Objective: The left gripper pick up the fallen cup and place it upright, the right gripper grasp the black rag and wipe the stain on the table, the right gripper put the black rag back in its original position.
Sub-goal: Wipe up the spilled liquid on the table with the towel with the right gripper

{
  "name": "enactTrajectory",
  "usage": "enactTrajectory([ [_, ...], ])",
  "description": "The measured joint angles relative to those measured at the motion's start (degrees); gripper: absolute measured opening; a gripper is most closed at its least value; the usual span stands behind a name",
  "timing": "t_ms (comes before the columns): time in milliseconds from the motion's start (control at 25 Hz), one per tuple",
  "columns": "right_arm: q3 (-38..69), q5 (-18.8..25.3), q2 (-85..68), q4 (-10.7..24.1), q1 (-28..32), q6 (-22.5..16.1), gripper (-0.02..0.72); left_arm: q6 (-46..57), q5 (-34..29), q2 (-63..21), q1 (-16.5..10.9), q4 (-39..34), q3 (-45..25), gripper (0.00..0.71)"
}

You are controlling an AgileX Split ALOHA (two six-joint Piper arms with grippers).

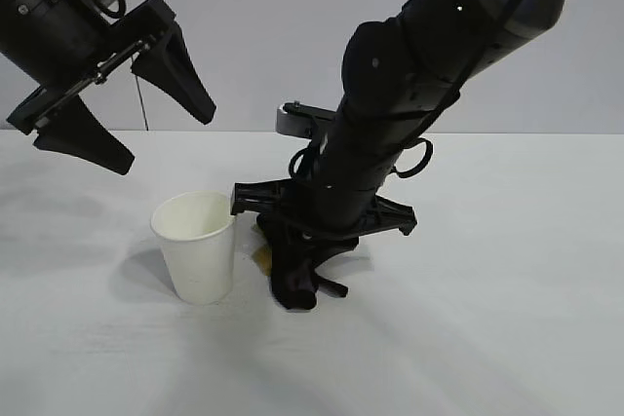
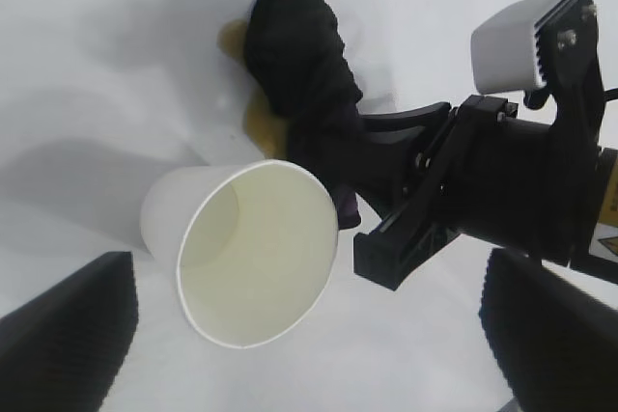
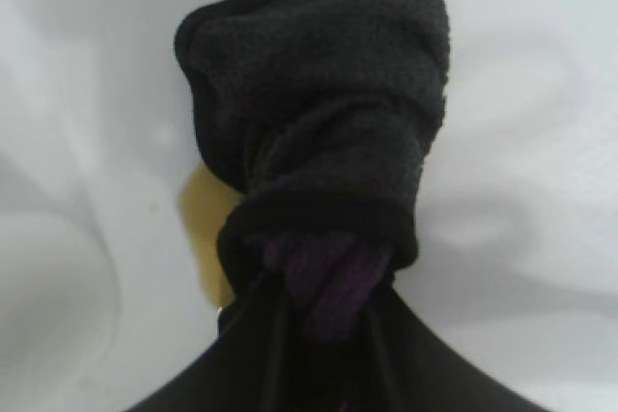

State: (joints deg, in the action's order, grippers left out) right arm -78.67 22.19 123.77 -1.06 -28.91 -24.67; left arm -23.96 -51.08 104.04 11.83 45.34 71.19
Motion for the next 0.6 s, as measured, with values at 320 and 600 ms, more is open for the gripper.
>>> enactTrajectory([
  [320, -9.3, 6.2, 3.8, 0.6, -3.0, -0.2, 0.099, 0.0, -0.1, 0.0, 0.0, 0.0, 0.0, 0.693],
  [600, -10.1, 7.2, 4.9, 0.4, -7.7, 0.1, 0.099, 0.0, -0.1, 0.0, 0.0, 0.0, 0.0, 0.693],
])
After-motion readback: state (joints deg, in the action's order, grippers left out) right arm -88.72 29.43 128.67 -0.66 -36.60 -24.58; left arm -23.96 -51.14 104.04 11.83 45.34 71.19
